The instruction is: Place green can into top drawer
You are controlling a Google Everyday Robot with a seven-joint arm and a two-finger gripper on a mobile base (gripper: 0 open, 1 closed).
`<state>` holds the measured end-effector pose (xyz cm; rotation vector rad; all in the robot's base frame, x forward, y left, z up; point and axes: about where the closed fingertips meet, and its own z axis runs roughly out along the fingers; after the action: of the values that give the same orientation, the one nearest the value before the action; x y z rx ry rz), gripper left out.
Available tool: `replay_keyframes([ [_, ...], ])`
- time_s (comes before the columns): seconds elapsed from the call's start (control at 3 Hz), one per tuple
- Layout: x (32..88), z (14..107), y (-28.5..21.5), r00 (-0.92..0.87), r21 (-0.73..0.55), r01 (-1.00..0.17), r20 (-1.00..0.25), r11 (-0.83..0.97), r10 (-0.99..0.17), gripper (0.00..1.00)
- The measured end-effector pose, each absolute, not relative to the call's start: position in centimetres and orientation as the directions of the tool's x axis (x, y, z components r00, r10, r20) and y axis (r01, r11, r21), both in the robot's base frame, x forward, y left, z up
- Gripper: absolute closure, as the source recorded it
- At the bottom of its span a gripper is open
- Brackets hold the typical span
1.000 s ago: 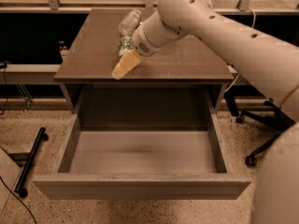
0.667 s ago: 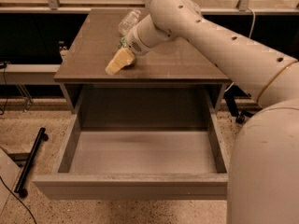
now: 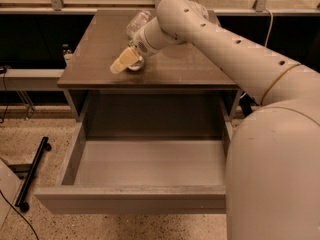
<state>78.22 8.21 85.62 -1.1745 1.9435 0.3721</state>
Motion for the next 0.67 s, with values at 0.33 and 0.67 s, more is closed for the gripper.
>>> replay_keyframes([
  [0.33, 80.07, 84.56, 7.13, -0.312, -0.093, -0.796, -0.784, 0.599, -0.537, 0.03],
  [0.67, 80.79, 83.94, 6.55, -0.353, -0.06, -0.773, -0.787, 0.632, -0.506, 0.25],
])
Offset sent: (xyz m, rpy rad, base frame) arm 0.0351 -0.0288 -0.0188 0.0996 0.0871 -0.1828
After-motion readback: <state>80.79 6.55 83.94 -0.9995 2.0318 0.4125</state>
